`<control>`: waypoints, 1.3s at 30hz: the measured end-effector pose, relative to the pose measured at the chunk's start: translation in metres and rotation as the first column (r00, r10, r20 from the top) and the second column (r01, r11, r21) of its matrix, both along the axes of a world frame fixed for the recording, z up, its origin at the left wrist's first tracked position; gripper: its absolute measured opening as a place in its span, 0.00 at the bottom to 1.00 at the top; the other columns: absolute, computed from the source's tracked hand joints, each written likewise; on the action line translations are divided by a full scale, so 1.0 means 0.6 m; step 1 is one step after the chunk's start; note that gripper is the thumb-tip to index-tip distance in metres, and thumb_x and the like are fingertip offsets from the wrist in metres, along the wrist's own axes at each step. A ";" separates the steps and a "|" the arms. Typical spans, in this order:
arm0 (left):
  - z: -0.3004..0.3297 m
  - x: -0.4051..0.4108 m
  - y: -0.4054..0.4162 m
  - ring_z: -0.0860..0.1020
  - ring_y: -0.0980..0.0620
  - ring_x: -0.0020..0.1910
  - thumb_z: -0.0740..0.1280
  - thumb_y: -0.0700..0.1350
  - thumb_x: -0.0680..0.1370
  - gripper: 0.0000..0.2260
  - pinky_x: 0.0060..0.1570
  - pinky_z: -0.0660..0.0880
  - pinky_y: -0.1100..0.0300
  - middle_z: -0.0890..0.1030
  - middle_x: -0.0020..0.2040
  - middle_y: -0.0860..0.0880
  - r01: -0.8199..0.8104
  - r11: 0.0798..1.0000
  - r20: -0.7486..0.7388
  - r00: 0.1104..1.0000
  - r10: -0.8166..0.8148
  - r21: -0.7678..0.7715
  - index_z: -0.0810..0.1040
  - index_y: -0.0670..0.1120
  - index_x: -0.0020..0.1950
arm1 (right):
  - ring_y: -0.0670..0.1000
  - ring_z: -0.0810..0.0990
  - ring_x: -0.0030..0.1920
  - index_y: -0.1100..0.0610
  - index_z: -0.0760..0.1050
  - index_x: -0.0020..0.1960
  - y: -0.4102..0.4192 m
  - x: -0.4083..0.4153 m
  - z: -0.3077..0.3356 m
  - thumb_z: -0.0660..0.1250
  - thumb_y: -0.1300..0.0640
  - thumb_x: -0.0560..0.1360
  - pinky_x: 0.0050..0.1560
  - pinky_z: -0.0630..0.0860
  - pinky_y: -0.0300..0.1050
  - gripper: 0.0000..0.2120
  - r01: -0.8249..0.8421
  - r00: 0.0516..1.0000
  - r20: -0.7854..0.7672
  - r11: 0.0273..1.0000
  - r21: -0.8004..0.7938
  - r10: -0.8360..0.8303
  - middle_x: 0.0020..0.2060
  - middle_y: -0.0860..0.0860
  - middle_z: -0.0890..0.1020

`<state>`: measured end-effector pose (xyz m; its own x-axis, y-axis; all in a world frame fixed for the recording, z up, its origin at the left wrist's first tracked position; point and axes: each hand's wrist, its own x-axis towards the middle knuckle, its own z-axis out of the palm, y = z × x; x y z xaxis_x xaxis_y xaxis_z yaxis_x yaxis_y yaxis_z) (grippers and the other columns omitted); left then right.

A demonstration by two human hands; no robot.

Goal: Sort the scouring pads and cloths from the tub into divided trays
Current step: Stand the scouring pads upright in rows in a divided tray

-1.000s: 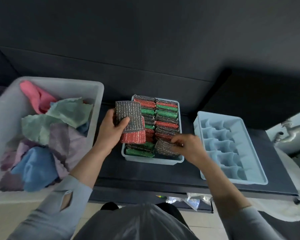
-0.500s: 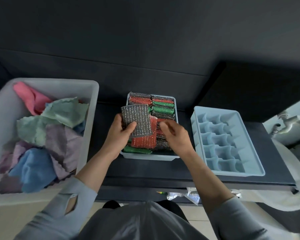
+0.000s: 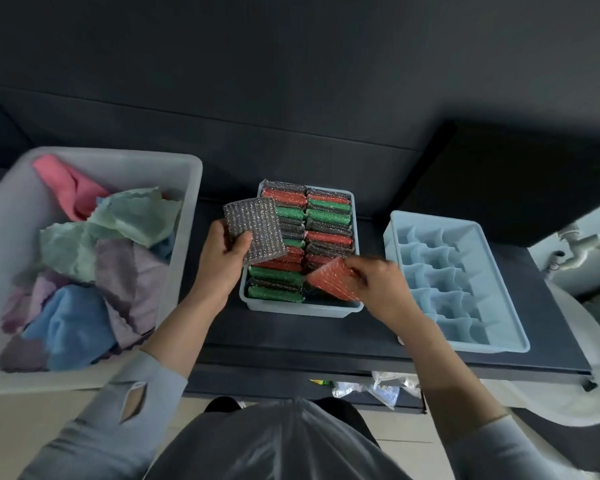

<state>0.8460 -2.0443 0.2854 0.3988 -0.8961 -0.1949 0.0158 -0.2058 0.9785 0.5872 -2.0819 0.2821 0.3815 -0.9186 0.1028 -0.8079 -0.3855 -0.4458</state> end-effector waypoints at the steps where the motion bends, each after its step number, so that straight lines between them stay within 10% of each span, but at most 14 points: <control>1: -0.001 0.001 0.001 0.78 0.52 0.55 0.64 0.43 0.81 0.09 0.62 0.74 0.40 0.79 0.53 0.52 -0.007 1.000 -0.001 1.000 0.007 0.001 0.71 0.58 0.48 | 0.58 0.80 0.45 0.55 0.82 0.52 0.000 0.002 -0.003 0.70 0.58 0.75 0.44 0.78 0.51 0.07 -0.024 0.998 -0.065 0.999 -0.030 0.022 0.42 0.53 0.84; 13: 0.007 -0.014 0.004 0.79 0.54 0.56 0.66 0.45 0.79 0.09 0.62 0.74 0.44 0.80 0.54 0.55 0.081 0.996 0.075 0.994 -0.078 -0.034 0.72 0.61 0.51 | 0.55 0.76 0.57 0.56 0.77 0.58 0.004 0.065 -0.019 0.65 0.70 0.73 0.46 0.74 0.47 0.17 -0.230 0.780 -0.592 0.973 0.030 0.203 0.54 0.52 0.79; 17: 0.006 -0.017 0.008 0.79 0.55 0.54 0.66 0.46 0.80 0.09 0.61 0.75 0.46 0.80 0.53 0.56 0.098 0.995 0.103 0.990 -0.095 -0.030 0.71 0.60 0.52 | 0.58 0.74 0.59 0.57 0.73 0.63 0.008 0.061 -0.039 0.66 0.70 0.72 0.48 0.74 0.48 0.20 -0.218 0.866 -0.460 0.976 0.006 0.197 0.54 0.55 0.79; 23: 0.003 -0.027 0.007 0.79 0.58 0.51 0.66 0.46 0.80 0.08 0.59 0.76 0.52 0.80 0.52 0.56 0.129 0.992 0.130 0.983 -0.128 0.000 0.72 0.52 0.58 | 0.47 0.80 0.44 0.57 0.75 0.55 0.000 0.049 -0.022 0.71 0.51 0.75 0.43 0.76 0.39 0.13 0.002 0.989 0.145 1.000 -0.026 0.002 0.44 0.49 0.82; 27: -0.007 -0.046 0.004 0.79 0.54 0.54 0.67 0.52 0.78 0.17 0.60 0.76 0.51 0.81 0.56 0.50 0.244 0.968 0.179 0.951 -0.251 0.057 0.71 0.48 0.64 | 0.46 0.80 0.42 0.57 0.75 0.57 0.002 0.079 0.029 0.68 0.49 0.77 0.43 0.81 0.43 0.13 -0.041 0.840 0.507 0.908 0.418 -0.195 0.41 0.47 0.79; 30: -0.015 -0.056 0.005 0.78 0.52 0.60 0.66 0.60 0.75 0.26 0.62 0.75 0.50 0.79 0.61 0.49 0.332 0.938 0.265 0.900 -0.346 0.100 0.71 0.47 0.67 | 0.51 0.72 0.34 0.59 0.69 0.43 0.004 0.081 0.027 0.71 0.53 0.76 0.37 0.75 0.53 0.13 -0.022 0.830 0.509 0.899 0.438 -0.228 0.32 0.51 0.73; 39: -0.077 -0.041 0.045 0.74 0.52 0.61 0.75 0.43 0.72 0.13 0.61 0.74 0.55 0.78 0.59 0.52 0.561 0.826 0.785 0.489 -0.381 0.051 0.82 0.48 0.56 | 0.54 0.75 0.36 0.60 0.79 0.50 0.026 -0.005 -0.006 0.74 0.59 0.72 0.38 0.73 0.48 0.08 0.036 0.987 0.156 0.999 -0.038 -0.030 0.37 0.53 0.79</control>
<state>0.8213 -2.0172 0.2389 -0.1778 -0.9730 0.1470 -0.7614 0.2307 0.6059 0.5840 -2.0663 0.2786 0.3276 -0.9243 0.1957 -0.7423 -0.3800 -0.5519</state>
